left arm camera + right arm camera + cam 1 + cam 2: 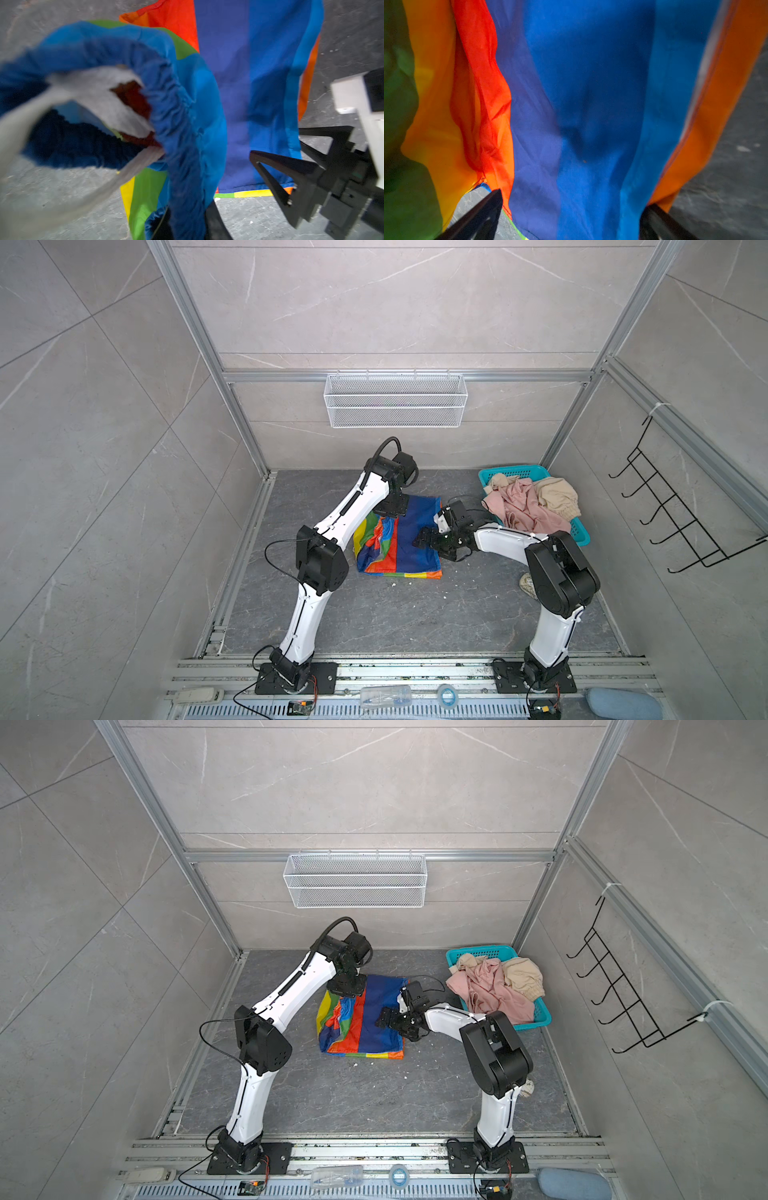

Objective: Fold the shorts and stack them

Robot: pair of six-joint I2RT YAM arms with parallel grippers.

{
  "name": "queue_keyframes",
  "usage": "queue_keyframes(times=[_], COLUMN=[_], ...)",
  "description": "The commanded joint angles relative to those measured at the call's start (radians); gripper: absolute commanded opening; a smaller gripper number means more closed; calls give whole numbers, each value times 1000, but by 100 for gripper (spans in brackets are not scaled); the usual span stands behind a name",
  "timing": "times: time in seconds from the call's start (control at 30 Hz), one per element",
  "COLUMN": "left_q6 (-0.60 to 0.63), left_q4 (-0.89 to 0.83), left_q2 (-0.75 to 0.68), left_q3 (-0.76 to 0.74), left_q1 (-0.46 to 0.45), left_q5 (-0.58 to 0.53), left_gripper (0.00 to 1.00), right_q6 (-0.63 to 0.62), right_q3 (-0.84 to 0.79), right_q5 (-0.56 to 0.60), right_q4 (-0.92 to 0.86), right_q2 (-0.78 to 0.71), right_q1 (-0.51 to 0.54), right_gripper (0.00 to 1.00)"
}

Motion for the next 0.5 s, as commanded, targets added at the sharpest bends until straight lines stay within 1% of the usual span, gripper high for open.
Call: queue_keyframes(times=[0.0, 0.2, 0.47], left_q6=[-53, -125, -209], left_q4=[62, 256, 438], left_q2=[17, -29, -38], left_q3=[-2, -134, -256], left_q1=[-3, -6, -8], left_q5=[99, 198, 313], left_gripper=[15, 15, 16], right_q6=[22, 34, 42], right_q3=[-33, -55, -82], right_q5=[-12, -23, -37], right_q4=[6, 35, 66], right_q2=[40, 48, 60], right_q1=[8, 9, 13], right_gripper=[99, 99, 100])
